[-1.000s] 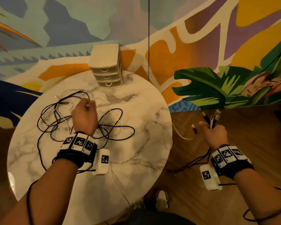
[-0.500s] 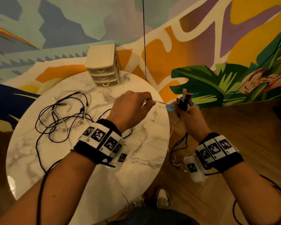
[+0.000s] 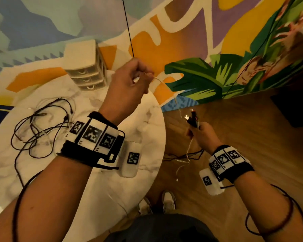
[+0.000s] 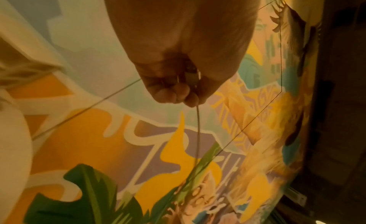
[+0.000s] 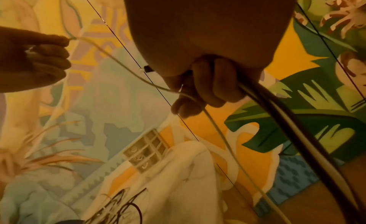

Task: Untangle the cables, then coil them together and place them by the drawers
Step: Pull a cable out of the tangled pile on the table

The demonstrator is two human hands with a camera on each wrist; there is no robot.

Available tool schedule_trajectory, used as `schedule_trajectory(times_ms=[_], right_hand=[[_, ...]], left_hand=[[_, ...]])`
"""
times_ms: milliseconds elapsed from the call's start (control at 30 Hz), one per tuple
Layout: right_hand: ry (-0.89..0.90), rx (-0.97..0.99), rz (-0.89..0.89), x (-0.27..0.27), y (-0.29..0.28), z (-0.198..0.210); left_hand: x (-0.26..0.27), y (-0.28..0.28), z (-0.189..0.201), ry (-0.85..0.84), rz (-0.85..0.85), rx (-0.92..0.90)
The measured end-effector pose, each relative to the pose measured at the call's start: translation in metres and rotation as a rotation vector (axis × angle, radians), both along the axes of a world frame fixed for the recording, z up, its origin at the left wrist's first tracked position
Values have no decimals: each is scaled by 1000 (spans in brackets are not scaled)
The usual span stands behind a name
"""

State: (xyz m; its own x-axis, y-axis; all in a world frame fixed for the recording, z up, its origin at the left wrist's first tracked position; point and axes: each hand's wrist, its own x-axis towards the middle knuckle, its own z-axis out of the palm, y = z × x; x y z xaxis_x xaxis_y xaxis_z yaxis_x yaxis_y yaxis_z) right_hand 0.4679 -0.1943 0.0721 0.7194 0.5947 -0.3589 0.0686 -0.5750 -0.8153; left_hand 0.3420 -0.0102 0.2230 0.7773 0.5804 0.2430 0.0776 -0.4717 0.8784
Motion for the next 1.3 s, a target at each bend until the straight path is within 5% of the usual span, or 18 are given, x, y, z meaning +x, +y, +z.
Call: schedule_trajectory(times_ms=[67, 167, 300, 433, 800, 900, 967, 1100, 1167, 1300], right_hand=[[37, 90, 27, -5, -1, 8], [114, 331, -18, -7, 2, 34], [153, 581, -7, -3, 0, 76], [-13, 483, 182, -3, 5, 96], [-81, 459, 166, 9, 12, 81], [-97, 445, -17, 13, 14, 88], [-262, 460, -98, 19, 16, 90], [-464, 359, 51, 23, 24, 104], [-355, 454, 130, 25, 25, 116], [284, 691, 249, 39, 16, 105]], left_hand=[[11, -15, 2, 36, -124, -72], [26, -33, -4, 237, -287, 65], [40, -50, -11, 348, -328, 122], [50, -62, -7, 327, -404, 39], [56, -67, -29, 123, -341, 108], [55, -66, -41, 54, -157, -35], [56, -68, -51, 158, -238, -149], [70, -81, -55, 170, -438, -393], [80, -87, -45, 134, -404, -503], [90, -81, -27, 66, -294, -644]])
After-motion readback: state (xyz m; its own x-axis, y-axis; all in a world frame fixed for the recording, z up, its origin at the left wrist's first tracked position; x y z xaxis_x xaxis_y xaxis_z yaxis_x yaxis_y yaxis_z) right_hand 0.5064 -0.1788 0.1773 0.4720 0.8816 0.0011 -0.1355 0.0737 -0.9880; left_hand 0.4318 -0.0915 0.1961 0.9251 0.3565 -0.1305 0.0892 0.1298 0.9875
